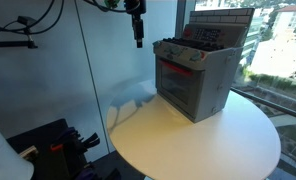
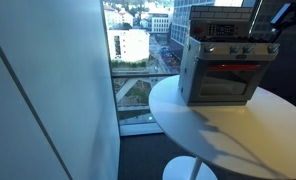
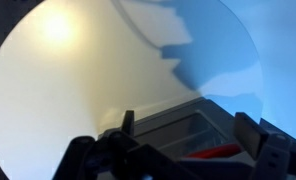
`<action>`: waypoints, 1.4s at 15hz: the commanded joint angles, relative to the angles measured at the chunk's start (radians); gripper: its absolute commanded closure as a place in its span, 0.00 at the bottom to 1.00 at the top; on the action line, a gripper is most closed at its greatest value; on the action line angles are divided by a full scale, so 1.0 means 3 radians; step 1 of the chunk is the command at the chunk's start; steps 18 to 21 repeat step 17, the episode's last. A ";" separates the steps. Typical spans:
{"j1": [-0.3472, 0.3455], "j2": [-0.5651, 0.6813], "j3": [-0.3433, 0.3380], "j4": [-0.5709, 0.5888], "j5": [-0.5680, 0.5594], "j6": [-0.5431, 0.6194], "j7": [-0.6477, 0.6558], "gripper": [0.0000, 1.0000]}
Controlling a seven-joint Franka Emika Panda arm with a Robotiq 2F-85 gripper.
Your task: Turn the second knob from the left to the right.
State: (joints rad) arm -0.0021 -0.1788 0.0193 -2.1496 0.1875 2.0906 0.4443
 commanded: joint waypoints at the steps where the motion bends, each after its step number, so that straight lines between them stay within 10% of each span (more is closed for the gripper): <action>1: -0.0038 -0.0128 0.0003 0.0050 -0.0136 -0.0384 -0.0083 0.00; 21: -0.0049 -0.0401 0.0043 -0.0034 -0.0324 -0.0720 -0.0078 0.00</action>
